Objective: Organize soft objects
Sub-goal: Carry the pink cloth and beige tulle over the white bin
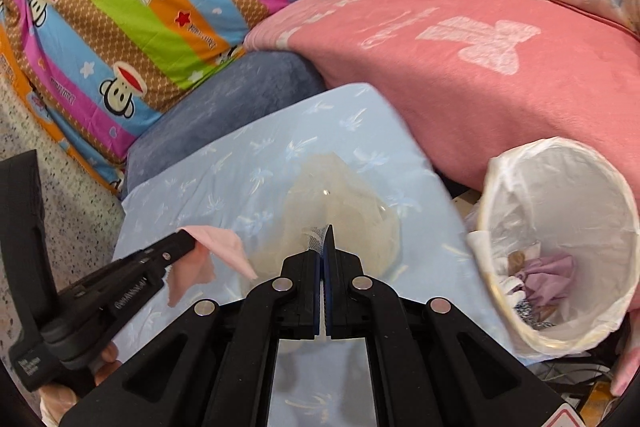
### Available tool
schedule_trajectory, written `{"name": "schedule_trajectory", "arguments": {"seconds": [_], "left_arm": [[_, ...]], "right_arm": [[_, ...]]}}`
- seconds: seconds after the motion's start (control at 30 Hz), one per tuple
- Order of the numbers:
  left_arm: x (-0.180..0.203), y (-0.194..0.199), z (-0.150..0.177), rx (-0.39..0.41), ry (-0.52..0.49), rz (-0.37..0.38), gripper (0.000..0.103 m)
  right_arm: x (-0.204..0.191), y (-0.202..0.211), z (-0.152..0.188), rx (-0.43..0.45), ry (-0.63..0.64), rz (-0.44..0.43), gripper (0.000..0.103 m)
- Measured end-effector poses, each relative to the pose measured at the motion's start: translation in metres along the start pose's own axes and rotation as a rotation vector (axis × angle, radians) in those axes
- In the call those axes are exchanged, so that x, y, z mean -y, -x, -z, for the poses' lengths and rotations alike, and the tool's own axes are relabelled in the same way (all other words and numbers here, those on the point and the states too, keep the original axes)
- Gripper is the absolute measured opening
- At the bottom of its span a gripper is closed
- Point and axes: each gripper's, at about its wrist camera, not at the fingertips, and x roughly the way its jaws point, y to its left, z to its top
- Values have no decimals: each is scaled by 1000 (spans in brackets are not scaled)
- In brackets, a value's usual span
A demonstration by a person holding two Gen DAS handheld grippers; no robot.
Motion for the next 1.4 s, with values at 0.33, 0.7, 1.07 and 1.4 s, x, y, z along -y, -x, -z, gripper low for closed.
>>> {"name": "schedule_trajectory", "arguments": {"seconds": [0.33,0.7,1.07,1.4], "left_arm": [[62,4,4,5,-117,47,2],[120,7,0,10,-211,140,2],[174,-2,-4,-26,-280,236,3],[205,-14,-6,-66,-304,273,8]], "right_arm": [[47,58,-9,114,-53,36,1],[108,104,-22,224,-145,92,1],[161,128,-35,284,-205,162,1],[187,128,-37,278,-232,185,1]]}}
